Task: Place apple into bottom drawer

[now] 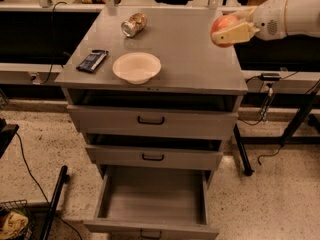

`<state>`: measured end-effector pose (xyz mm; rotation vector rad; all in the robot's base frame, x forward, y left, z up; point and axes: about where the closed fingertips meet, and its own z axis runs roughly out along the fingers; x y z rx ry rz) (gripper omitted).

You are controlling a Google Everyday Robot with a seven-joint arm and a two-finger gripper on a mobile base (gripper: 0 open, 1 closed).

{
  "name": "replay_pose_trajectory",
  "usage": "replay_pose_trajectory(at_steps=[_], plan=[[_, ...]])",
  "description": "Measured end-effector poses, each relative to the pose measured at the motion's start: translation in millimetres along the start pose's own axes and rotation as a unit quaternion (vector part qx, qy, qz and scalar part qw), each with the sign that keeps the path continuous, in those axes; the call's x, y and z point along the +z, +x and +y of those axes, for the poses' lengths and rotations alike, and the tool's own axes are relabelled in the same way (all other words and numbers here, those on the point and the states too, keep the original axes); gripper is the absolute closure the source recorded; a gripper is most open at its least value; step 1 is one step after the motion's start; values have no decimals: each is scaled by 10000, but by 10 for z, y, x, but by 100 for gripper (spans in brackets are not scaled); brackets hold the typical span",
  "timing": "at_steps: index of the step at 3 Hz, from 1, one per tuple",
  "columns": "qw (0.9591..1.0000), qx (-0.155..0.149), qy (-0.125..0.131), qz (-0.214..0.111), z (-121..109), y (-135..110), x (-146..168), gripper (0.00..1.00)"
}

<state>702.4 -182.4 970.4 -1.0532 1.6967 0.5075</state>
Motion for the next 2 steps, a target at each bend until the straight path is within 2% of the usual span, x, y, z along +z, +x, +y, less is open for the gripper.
replay_pose_trajectory(at_steps=[1, 2], plan=[[9985, -123, 82, 532, 450, -97, -198, 100], [9956, -255, -49, 898, 694, 14, -111, 100]])
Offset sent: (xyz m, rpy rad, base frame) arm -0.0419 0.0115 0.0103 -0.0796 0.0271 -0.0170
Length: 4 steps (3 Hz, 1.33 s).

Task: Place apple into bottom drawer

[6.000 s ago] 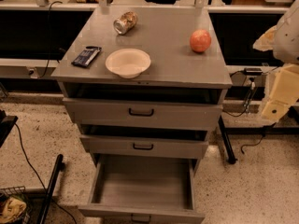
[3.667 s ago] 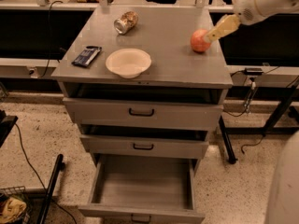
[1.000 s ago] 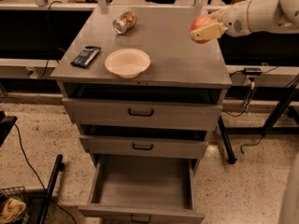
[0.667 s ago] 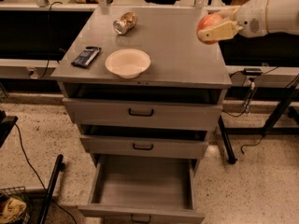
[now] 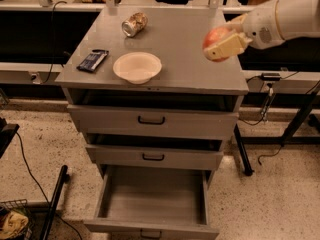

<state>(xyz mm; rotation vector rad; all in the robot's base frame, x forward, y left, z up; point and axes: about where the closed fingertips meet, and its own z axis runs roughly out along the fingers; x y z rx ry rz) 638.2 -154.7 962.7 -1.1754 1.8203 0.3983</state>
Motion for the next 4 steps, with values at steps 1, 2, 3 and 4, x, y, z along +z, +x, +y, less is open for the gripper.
replay_pose_trajectory(at_steps=[1, 2, 3, 4], plan=[[10000, 38, -42, -29, 11, 25, 38, 100], [9996, 147, -174, -150, 153, 122, 145, 100], [9987, 125, -129, -473, 423, 214, 202, 100], [9977, 237, -102, -625, 832, 671, 396, 100]])
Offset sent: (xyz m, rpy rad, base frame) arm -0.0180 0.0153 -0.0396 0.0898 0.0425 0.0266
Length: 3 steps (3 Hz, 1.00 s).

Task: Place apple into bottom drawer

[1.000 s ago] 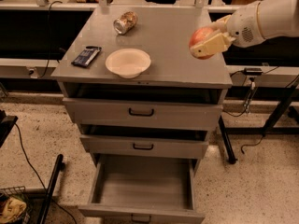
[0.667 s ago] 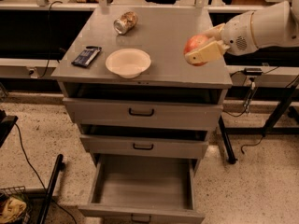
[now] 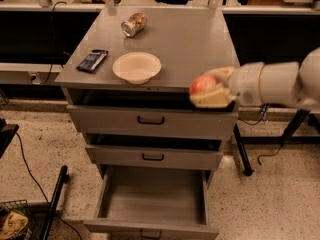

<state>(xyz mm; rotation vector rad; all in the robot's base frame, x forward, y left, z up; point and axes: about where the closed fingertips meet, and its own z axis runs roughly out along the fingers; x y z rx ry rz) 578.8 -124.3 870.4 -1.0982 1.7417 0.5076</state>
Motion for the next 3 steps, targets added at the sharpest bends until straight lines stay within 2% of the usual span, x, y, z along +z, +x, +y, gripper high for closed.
replay_pose_trajectory(at_steps=[1, 2, 3], plan=[[9977, 428, -352, 391, 468, 826, 283, 100], [9947, 587, -608, 594, 752, 1135, 414, 100], [9947, 587, -608, 594, 752, 1135, 414, 100]])
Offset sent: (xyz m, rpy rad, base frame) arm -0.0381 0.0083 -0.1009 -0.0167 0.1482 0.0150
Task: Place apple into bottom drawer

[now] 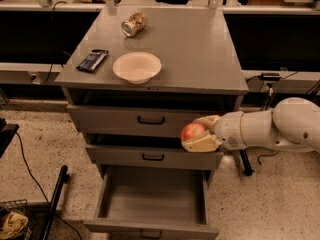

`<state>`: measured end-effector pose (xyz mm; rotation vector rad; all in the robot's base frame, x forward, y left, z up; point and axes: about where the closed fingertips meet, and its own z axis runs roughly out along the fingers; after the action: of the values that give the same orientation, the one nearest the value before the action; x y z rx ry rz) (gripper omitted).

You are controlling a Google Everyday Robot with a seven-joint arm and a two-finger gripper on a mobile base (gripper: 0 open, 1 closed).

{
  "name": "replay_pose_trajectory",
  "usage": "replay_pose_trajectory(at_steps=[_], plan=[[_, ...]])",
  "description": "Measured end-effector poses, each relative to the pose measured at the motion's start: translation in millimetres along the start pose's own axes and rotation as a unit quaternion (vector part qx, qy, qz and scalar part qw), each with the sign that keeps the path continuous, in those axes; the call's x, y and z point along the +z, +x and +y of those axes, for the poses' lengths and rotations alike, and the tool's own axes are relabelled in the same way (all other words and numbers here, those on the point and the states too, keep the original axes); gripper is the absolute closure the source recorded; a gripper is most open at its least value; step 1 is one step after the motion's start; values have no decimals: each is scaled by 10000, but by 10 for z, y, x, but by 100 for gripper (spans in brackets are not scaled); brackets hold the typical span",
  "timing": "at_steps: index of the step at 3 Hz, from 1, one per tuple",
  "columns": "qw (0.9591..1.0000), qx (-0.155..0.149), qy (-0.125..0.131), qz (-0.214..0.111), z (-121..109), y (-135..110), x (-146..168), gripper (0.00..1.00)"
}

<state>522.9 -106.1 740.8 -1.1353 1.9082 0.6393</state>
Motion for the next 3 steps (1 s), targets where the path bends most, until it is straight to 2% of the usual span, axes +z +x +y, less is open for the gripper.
replay_pose_trajectory(at_steps=[1, 2, 3], plan=[[9997, -13, -235, -13, 10, 302, 308, 100], [9985, -110, -529, -56, 94, 968, 840, 100], [9964, -173, -822, -60, 272, 1591, 1275, 100]])
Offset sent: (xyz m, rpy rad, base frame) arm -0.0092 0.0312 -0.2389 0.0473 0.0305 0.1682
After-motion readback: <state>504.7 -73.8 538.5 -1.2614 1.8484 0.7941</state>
